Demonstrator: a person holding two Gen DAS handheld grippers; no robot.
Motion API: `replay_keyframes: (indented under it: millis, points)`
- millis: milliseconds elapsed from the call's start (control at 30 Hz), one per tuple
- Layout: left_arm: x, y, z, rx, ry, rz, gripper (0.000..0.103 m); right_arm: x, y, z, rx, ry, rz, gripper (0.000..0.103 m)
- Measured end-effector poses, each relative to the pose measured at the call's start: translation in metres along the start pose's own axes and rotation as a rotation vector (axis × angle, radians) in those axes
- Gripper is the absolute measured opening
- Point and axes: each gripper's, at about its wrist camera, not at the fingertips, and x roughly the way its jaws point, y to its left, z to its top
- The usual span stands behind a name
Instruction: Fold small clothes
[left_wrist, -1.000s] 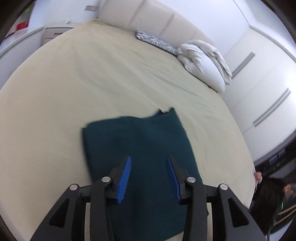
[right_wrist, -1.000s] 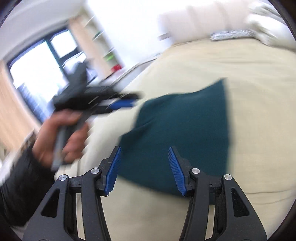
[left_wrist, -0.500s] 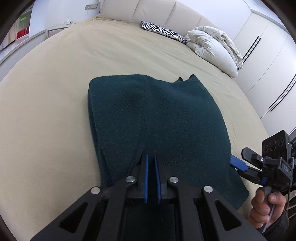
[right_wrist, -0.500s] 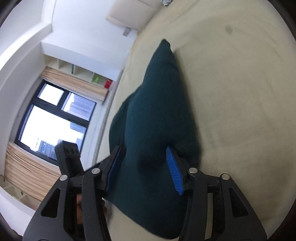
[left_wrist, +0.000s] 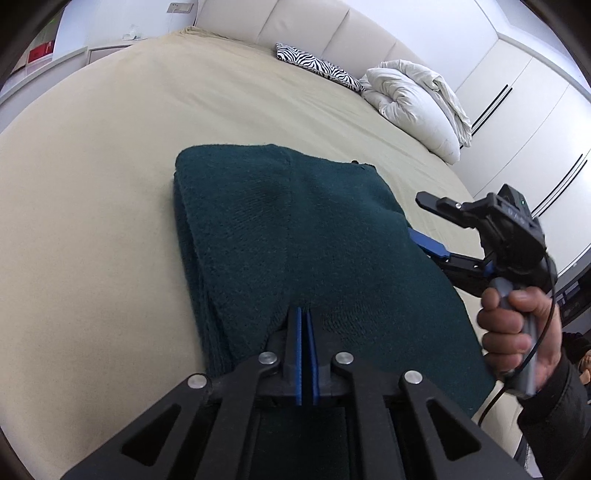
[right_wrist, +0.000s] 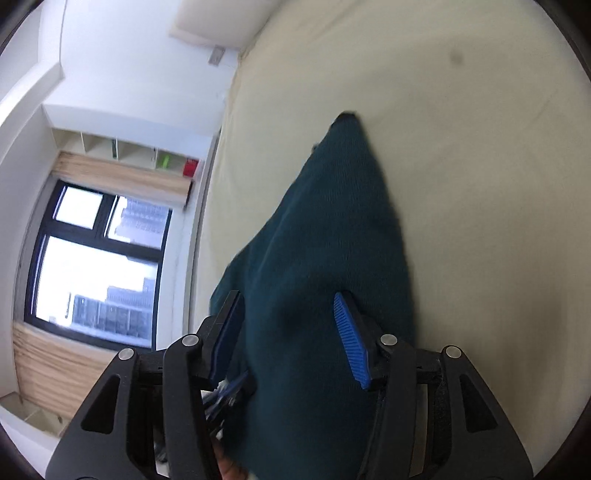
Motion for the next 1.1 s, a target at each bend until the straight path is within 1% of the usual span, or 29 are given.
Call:
replay_keyframes:
  millis: [67, 133, 167, 200, 233, 267, 300, 367, 400, 433, 467, 500, 533, 567, 600, 667, 700, 733, 767, 800, 833, 867, 900, 933, 967, 1000, 1033, 1067, 1100]
  points:
    - [0.001, 0.002, 0.0, -0.005, 0.001, -0.014, 0.009, -0.002, 0.004, -0.006, -0.082, -0.039, -0.024, 0.047]
    - [0.0, 0.005, 0.0, -0.018, 0.002, -0.032, 0.009, -0.004, 0.02, -0.011, -0.215, -0.025, -0.105, 0.047]
    - [-0.001, 0.007, 0.0, -0.021, 0.002, -0.037, 0.009, -0.008, 0.03, -0.01, -0.243, -0.004, -0.139, 0.049]
    - [-0.001, 0.008, 0.0, -0.022, 0.003, -0.043, 0.009, -0.013, 0.037, -0.008, -0.223, 0.014, -0.131, 0.051]
    - [-0.001, 0.009, 0.0, -0.026, 0.006, -0.05, 0.009, -0.017, 0.043, -0.003, -0.192, 0.025, -0.085, 0.055]
    - [-0.001, 0.011, 0.002, -0.033, 0.013, -0.061, 0.009, -0.019, 0.052, 0.005, -0.177, 0.03, -0.016, 0.056]
    - [-0.001, 0.013, 0.003, -0.035, 0.018, -0.069, 0.009, -0.018, 0.059, 0.01, -0.182, 0.032, 0.013, 0.058]
    - [-0.001, 0.015, 0.003, -0.036, 0.022, -0.081, 0.009, -0.001, 0.076, 0.017, -0.194, 0.076, 0.045, 0.061]
    - [-0.001, 0.016, 0.003, -0.036, 0.021, -0.086, 0.009, 0.015, 0.08, 0.02, -0.189, 0.13, 0.058, 0.062]
    - [-0.001, 0.017, 0.003, -0.039, 0.019, -0.091, 0.009, 0.031, 0.079, 0.021, -0.173, 0.179, 0.053, 0.062]
    - [0.0, 0.018, 0.002, -0.042, 0.016, -0.095, 0.009, 0.046, 0.075, 0.021, -0.15, 0.213, 0.013, 0.062]
    - [0.0, 0.018, 0.001, -0.042, 0.014, -0.097, 0.009, 0.058, 0.066, 0.019, -0.138, 0.217, -0.051, 0.062]
    - [0.001, 0.018, 0.0, -0.039, 0.007, -0.098, 0.009, 0.061, 0.061, 0.018, -0.176, 0.172, -0.094, 0.054]
    - [0.001, 0.017, -0.001, -0.033, 0.004, -0.095, 0.009, 0.059, 0.06, 0.017, -0.236, 0.101, -0.128, 0.051]
    - [0.0, 0.016, -0.001, -0.026, 0.002, -0.089, 0.009, 0.055, 0.056, 0.014, -0.273, 0.047, -0.125, 0.05]
    - [-0.001, 0.016, -0.002, -0.025, -0.001, -0.091, 0.009, 0.042, 0.052, 0.009, -0.275, 0.023, -0.058, 0.05]
    - [-0.002, 0.017, -0.001, -0.035, -0.002, -0.101, 0.009, 0.031, 0.052, 0.007, -0.277, 0.032, -0.05, 0.052]
    - [-0.004, 0.02, -0.003, -0.051, -0.006, -0.117, 0.009, 0.017, 0.052, 0.003, -0.266, 0.043, -0.062, 0.052]
    - [-0.008, 0.022, -0.005, -0.064, -0.014, -0.132, 0.009, 0.001, 0.052, -0.001, -0.251, 0.044, -0.047, 0.052]
    - [-0.014, 0.022, -0.007, -0.073, -0.019, -0.127, 0.008, -0.02, 0.053, -0.01, -0.24, 0.043, 0.007, 0.054]
    - [-0.02, 0.018, -0.009, -0.072, -0.022, -0.105, 0.008, -0.039, 0.056, -0.019, -0.248, 0.039, 0.055, 0.054]
    - [-0.03, 0.011, -0.011, -0.055, -0.028, -0.049, 0.004, -0.063, 0.058, -0.036, -0.264, 0.032, 0.091, 0.054]
    - [-0.04, 0.001, -0.013, -0.026, -0.039, -0.002, 0.009, -0.08, 0.058, -0.05, -0.269, 0.031, 0.114, 0.054]
    - [-0.051, -0.009, -0.017, 0.006, -0.054, 0.023, 0.014, -0.093, 0.056, -0.066, -0.265, 0.041, 0.142, 0.055]
    - [-0.061, -0.019, -0.023, 0.033, -0.072, 0.036, 0.024, -0.102, 0.051, -0.08, -0.256, 0.059, 0.169, 0.057]
    - [-0.067, -0.026, -0.031, 0.052, -0.079, 0.05, 0.03, -0.104, 0.04, -0.098, -0.245, 0.083, 0.168, 0.062]
    - [-0.066, -0.03, -0.038, 0.07, -0.066, 0.075, 0.031, -0.101, 0.035, -0.101, -0.238, 0.097, 0.141, 0.066]
    - [-0.059, -0.031, -0.045, 0.085, -0.029, 0.112, 0.031, -0.093, 0.021, -0.112, -0.212, 0.122, 0.084, 0.068]
    - [-0.049, -0.027, -0.051, 0.079, 0.001, 0.125, 0.029, -0.08, -0.002, -0.119, -0.165, 0.153, 0.042, 0.067]
